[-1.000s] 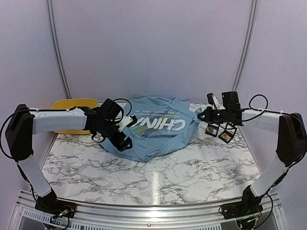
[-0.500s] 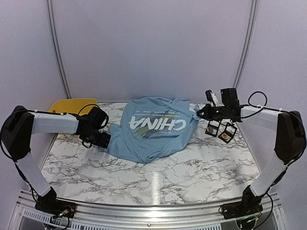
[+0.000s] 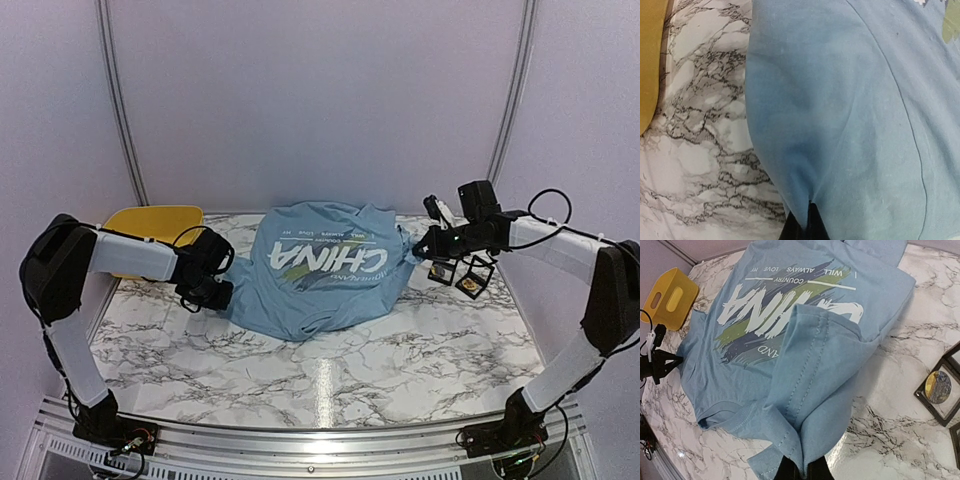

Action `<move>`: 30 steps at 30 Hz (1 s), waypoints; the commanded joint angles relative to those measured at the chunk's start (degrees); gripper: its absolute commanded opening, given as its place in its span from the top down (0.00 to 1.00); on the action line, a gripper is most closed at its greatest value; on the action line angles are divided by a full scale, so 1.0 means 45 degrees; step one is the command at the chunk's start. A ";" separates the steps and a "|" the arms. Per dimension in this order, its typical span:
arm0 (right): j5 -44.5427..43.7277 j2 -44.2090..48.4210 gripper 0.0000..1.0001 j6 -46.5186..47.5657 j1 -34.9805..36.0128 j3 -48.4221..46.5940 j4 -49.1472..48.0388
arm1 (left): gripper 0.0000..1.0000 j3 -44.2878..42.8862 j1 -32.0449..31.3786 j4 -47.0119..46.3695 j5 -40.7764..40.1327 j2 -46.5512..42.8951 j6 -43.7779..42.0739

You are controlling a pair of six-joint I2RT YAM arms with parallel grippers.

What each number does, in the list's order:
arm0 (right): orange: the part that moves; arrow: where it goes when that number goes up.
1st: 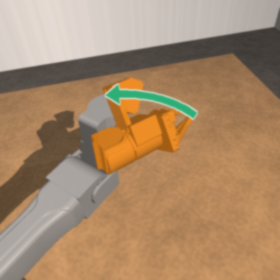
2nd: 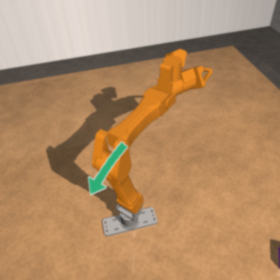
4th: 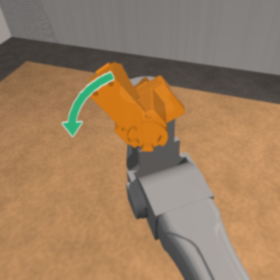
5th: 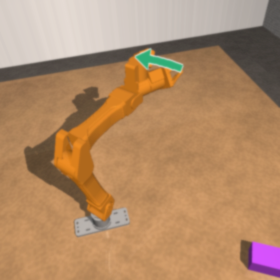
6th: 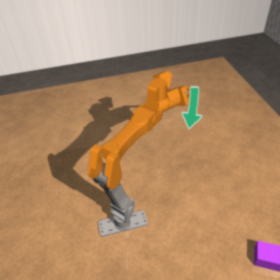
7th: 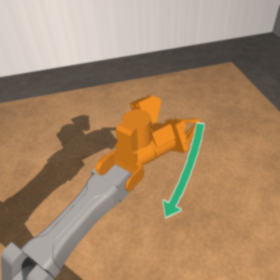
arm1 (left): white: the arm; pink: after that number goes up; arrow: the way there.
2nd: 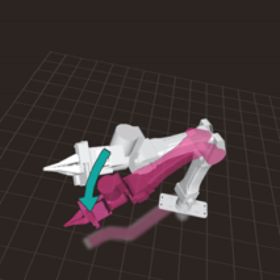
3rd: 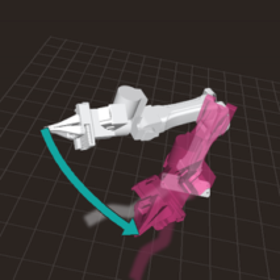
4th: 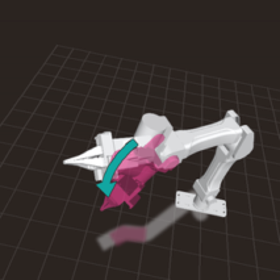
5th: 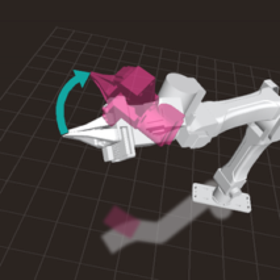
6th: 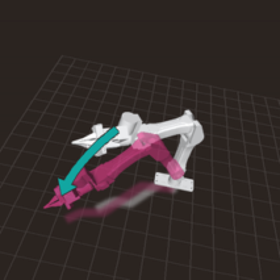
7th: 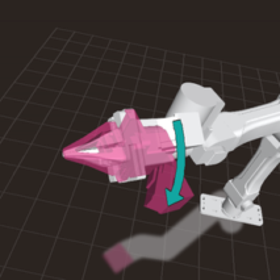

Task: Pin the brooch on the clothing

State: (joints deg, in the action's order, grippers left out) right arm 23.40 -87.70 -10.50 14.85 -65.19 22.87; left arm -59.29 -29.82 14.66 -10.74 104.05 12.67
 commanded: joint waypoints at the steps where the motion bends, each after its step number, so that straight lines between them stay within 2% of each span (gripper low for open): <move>1: -0.0421 0.0874 1.00 0.0371 0.0185 -0.0905 0.3272 | 1.00 0.1181 -0.0013 0.0810 0.0860 -0.2394 0.0428; 5: -0.0451 0.2039 1.00 -0.0073 0.0646 -0.0704 0.5898 | 1.00 0.2159 -0.0449 0.2509 -0.0046 -0.5576 0.1493; 8: -0.0538 0.3174 1.00 -0.0630 0.0762 0.0042 0.7271 | 1.00 0.3029 -0.0942 0.3384 -0.0097 -0.7178 0.2305; 10: -0.0679 0.3480 1.00 -0.0909 0.0752 0.0292 0.7757 | 1.00 0.3280 -0.0970 0.3597 -0.0156 -0.7715 0.2642; 13: -0.1549 0.2974 1.00 -0.0985 0.0682 -0.0249 0.6997 | 1.00 0.2249 -0.0889 0.3342 -0.0967 -0.7361 0.2138; 16: -0.1738 0.0965 1.00 -0.0473 0.0222 -0.2239 0.5169 | 1.00 -0.0577 -0.0329 0.2845 -0.1351 -0.5455 0.0558; 18: -0.1593 -0.0994 1.00 -0.0136 -0.0231 -0.4880 0.4222 | 1.00 -0.3043 0.0263 0.2339 -0.1169 -0.4042 -0.0249; 20: -0.1310 -0.3094 1.00 -0.0089 -0.0716 -0.8516 0.3713 | 1.00 -0.6069 0.0922 0.2123 -0.1134 -0.2509 -0.0968; 21: -0.1229 -0.4179 1.00 -0.0120 -0.0858 -1.1444 0.3644 | 1.00 -0.7841 0.1234 0.2213 -0.1178 -0.1649 -0.1239; 23: -0.1217 -0.6077 1.00 -0.0242 -0.1104 -1.5809 0.3645 | 1.00 -1.1508 0.1822 0.2847 -0.1401 -0.0136 -0.1443; 25: -0.1270 -0.7096 1.00 -0.0690 -0.1402 -1.8647 0.3070 | 1.00 -1.4628 0.2127 0.3477 -0.1670 0.1013 -0.1671; 27: -0.1096 -0.6408 1.00 -0.1376 -0.1664 -1.7924 0.1381 | 1.00 -1.6149 0.2245 0.3482 -0.1867 0.1118 -0.1962; 30: -0.0640 -0.3420 1.00 -0.1857 -0.1699 -1.3046 -0.2185 | 1.00 -1.5732 0.2267 0.3486 -0.1767 0.0167 -0.2209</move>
State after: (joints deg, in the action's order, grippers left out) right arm 18.48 -117.36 -14.83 7.94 -137.62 31.53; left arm -128.99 -19.42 28.34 -16.73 109.91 6.20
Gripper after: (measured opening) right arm 0.003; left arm 0.008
